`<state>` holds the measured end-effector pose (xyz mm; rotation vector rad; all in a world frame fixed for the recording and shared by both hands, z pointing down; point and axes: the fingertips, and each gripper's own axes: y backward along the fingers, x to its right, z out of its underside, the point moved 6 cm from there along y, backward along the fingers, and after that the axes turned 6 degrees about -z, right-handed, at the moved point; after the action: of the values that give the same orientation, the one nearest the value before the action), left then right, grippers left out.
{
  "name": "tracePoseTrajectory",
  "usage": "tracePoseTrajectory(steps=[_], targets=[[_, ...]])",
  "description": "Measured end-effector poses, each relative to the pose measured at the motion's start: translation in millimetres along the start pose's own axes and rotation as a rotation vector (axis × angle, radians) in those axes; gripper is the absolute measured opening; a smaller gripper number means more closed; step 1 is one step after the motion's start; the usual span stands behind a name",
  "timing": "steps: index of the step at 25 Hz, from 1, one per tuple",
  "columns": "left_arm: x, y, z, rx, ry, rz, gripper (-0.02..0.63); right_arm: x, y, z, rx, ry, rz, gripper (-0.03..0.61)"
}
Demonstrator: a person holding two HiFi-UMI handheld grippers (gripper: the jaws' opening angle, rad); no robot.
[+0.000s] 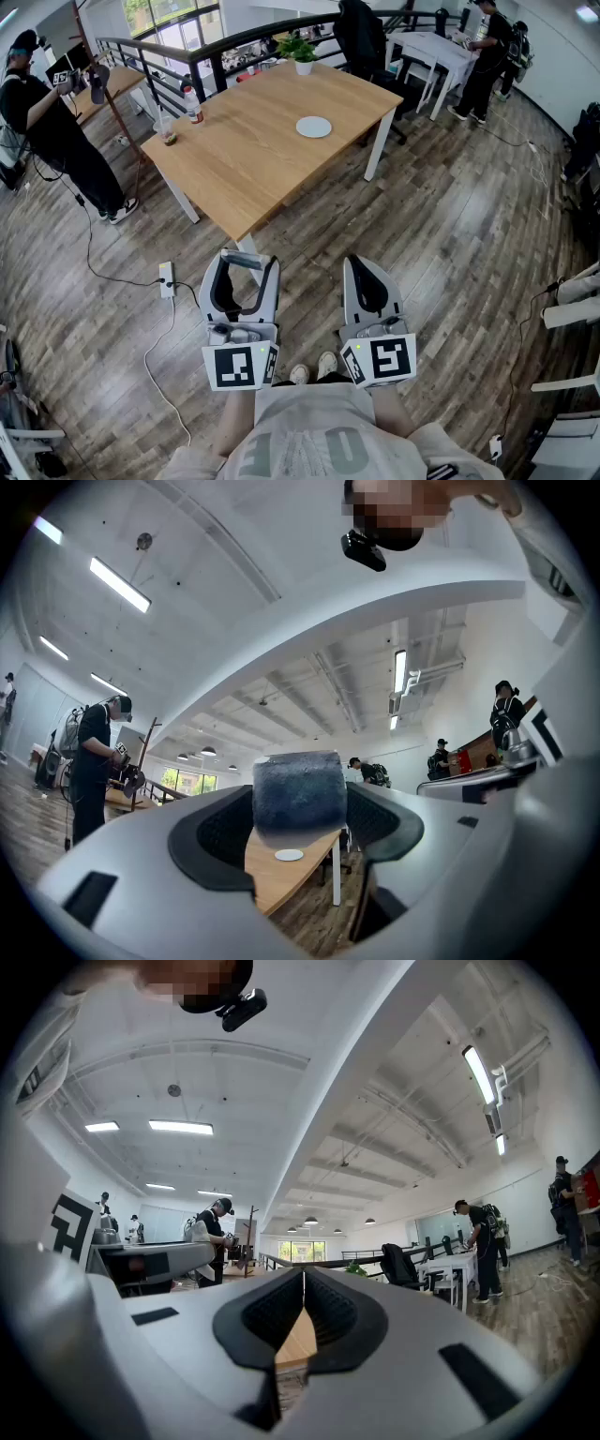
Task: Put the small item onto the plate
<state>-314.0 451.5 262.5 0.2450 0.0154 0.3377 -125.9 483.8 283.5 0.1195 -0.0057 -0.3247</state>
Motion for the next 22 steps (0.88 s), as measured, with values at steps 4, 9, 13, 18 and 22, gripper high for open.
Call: tracePoseTrajectory(steps=[4, 9, 13, 18, 22], targets=[[2.3, -12.9, -0.6, 0.022, 0.002, -0.004, 0.31, 14.2, -7.6, 1.8, 0.001, 0.003, 0.002, 0.017], [18.3, -32.0, 4.6, 0.014, -0.006, -0.006, 0.31, 44.9, -10.3, 2.6, 0.004, -0.007, 0.002, 0.017], [28.6, -48.5, 2.3, 0.039, -0.031, -0.02, 0.31, 73.1, -12.0, 1.6, 0.036, -0.034, -0.005, 0.018], [34.3, -71.1, 11.0, 0.08, -0.042, -0.068, 0.309, 111.7, -13.7, 24.3, 0.04, -0.084, -0.01, 0.018], [34.6, -91.4, 28.0, 0.074, -0.009, -0.103, 0.31, 135.6, -20.9, 40.2, 0.013, -0.12, -0.019, 0.018]])
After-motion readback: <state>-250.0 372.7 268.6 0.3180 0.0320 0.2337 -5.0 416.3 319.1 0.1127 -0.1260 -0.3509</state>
